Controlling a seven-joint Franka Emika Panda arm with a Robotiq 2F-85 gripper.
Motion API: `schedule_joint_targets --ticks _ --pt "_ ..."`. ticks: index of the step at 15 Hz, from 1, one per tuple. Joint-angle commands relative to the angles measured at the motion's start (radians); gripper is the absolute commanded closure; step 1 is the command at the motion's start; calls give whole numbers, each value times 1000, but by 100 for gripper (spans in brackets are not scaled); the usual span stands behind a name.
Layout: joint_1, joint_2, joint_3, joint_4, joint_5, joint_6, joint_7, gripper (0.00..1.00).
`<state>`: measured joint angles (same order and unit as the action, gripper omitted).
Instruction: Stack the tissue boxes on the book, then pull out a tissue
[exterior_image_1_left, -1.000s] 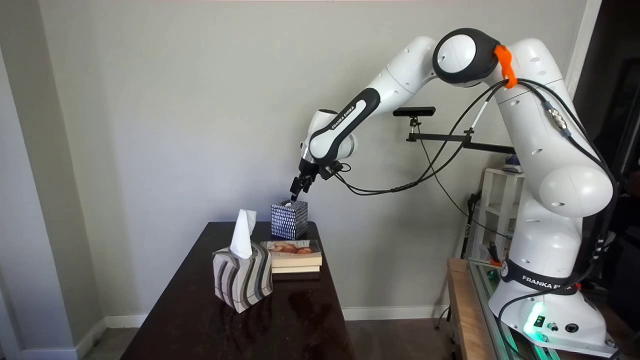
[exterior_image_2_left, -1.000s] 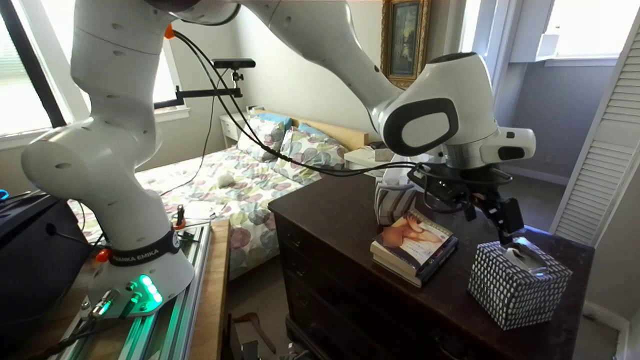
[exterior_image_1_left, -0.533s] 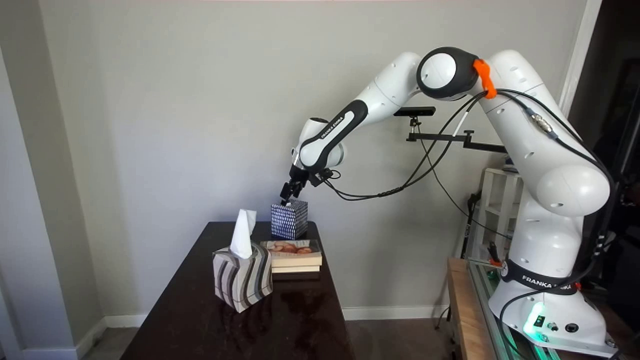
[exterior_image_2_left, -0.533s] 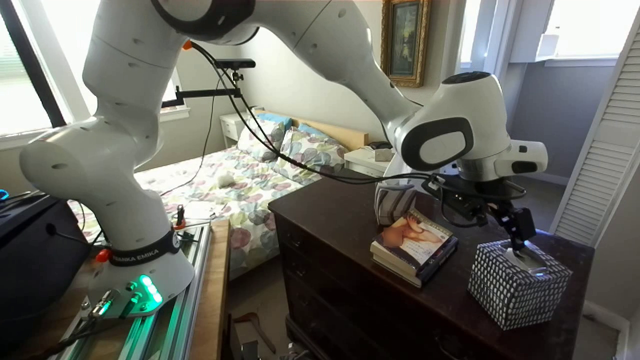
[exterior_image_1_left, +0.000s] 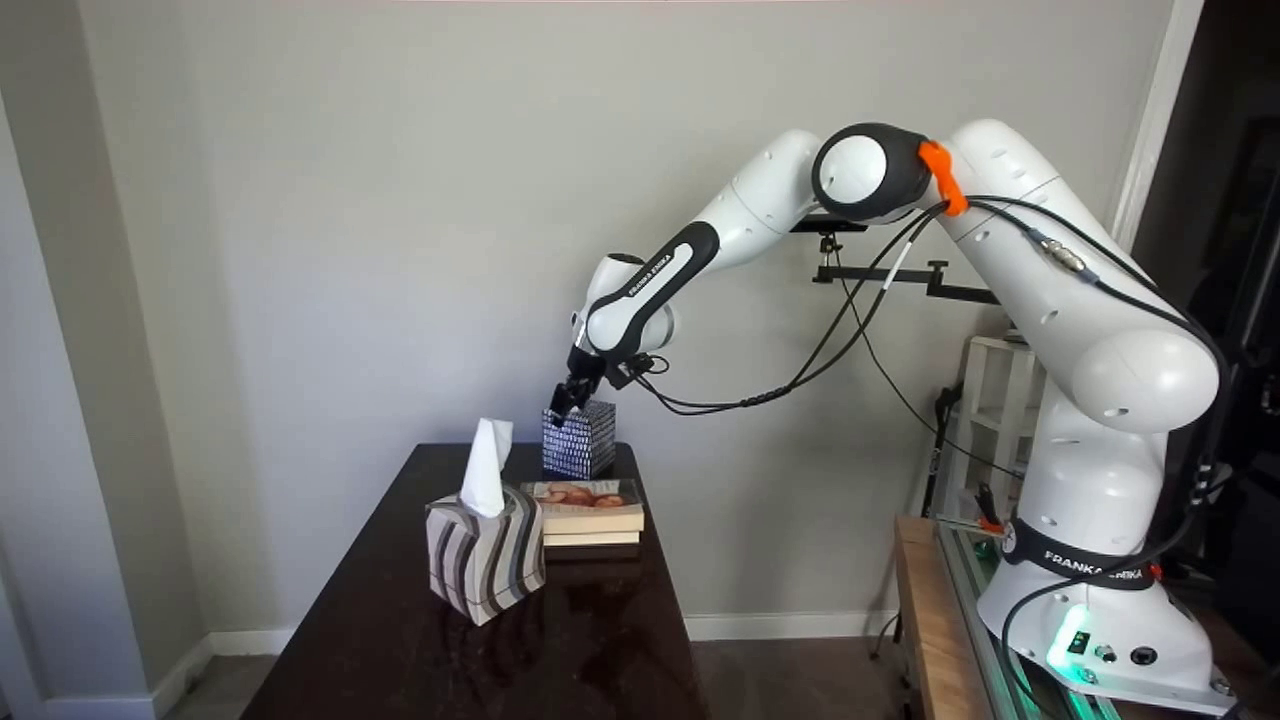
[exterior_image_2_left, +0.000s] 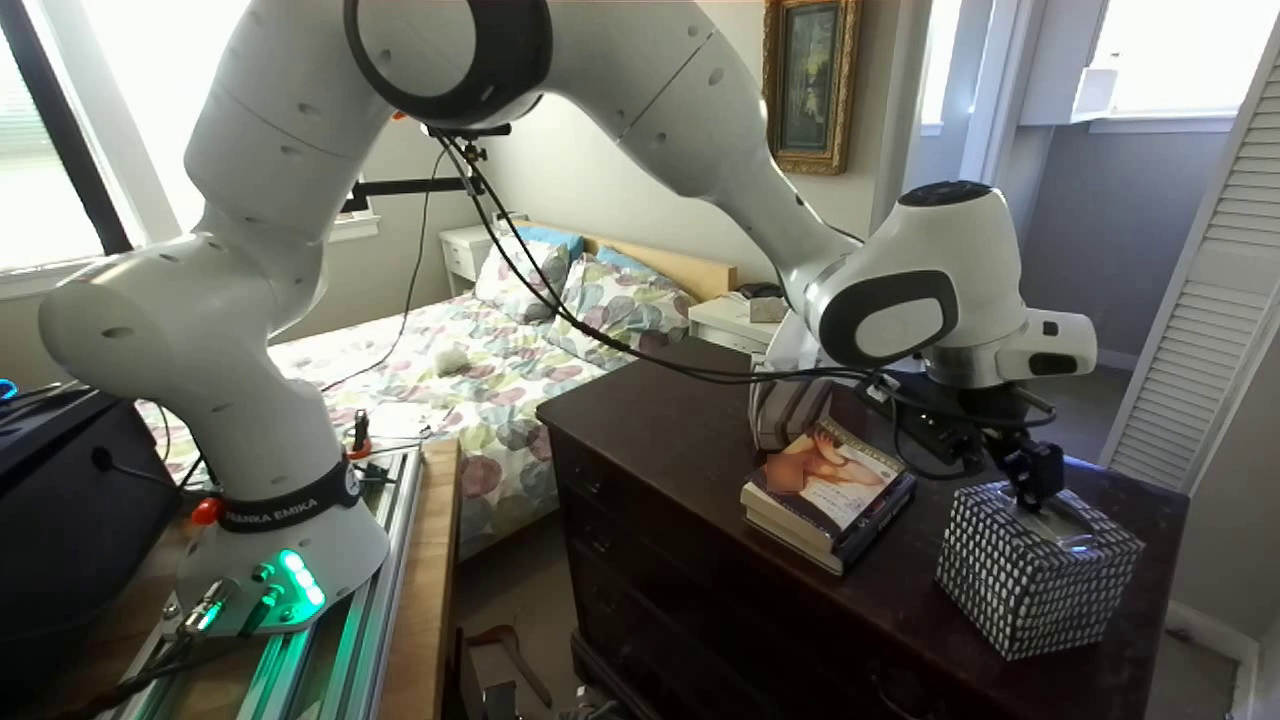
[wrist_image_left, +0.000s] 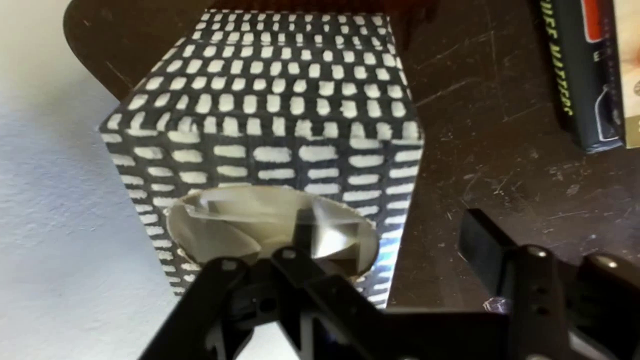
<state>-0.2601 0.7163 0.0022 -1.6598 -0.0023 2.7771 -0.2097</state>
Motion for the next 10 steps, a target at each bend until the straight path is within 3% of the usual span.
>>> schedule_joint_targets --ticks 1,7,10 --pt "-20 15 33 32 34 -41 -16 53" --pt "-51 -57 64 -14 54 -86 -49 96" --pt "-61 -105 59 -39 54 -100 -63 100"
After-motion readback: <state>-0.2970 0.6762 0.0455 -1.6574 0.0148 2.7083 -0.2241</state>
